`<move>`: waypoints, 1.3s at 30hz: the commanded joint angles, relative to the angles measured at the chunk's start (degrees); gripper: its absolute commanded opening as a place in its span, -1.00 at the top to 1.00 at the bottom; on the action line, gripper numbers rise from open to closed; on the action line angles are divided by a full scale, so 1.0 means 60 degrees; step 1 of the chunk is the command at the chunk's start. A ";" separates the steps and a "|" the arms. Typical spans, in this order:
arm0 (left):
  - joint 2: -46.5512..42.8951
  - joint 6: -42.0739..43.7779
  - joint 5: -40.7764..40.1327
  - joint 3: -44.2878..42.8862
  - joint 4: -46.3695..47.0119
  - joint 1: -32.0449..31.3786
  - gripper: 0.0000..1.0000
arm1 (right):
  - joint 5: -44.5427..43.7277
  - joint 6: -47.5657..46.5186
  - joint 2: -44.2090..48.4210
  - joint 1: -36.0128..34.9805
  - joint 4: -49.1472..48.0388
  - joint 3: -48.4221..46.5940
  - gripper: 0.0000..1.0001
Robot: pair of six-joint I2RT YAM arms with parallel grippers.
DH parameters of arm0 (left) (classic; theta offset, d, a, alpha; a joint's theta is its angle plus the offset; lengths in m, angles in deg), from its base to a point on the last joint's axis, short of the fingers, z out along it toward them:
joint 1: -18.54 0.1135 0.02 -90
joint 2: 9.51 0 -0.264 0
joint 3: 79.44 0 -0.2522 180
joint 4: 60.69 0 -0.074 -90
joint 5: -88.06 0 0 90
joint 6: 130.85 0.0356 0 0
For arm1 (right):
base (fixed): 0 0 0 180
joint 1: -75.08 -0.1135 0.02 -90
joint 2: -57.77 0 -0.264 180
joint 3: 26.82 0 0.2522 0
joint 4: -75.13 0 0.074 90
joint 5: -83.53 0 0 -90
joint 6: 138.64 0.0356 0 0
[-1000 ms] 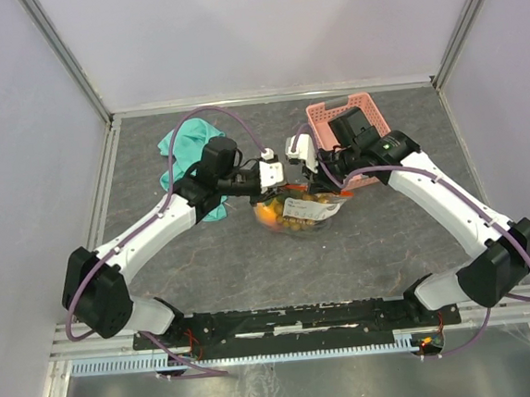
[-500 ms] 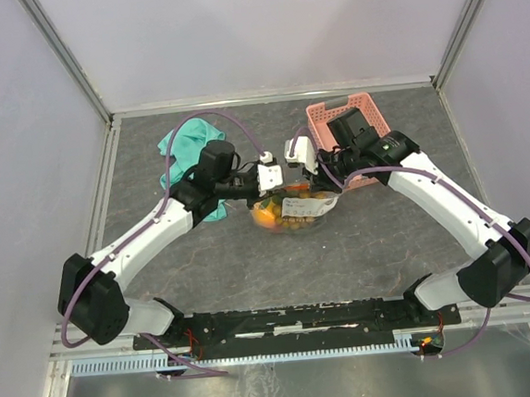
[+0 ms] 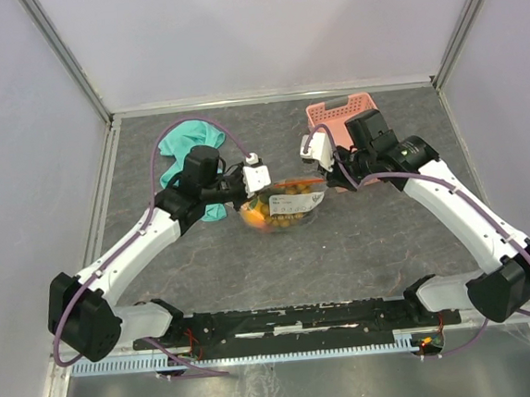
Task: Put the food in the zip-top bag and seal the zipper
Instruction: Zip the zipper food storage bag at the center of the board.
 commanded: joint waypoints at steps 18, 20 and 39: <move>-0.2135 -0.2801 -0.1773 0.1494 0.1717 0.0233 0.01 | 0.0982 0.2506 0.0227 0.0219 -0.3196 0.1024 0.32; -0.2678 -0.3293 -0.2213 0.1727 0.1856 0.0228 -0.08 | 0.0635 0.2827 0.0443 0.0216 -0.3462 0.1205 0.15; -0.7338 -0.9322 -0.9091 0.4027 0.1471 0.0235 -0.76 | -0.4203 0.6774 0.3114 0.0254 -0.6348 0.4415 -0.63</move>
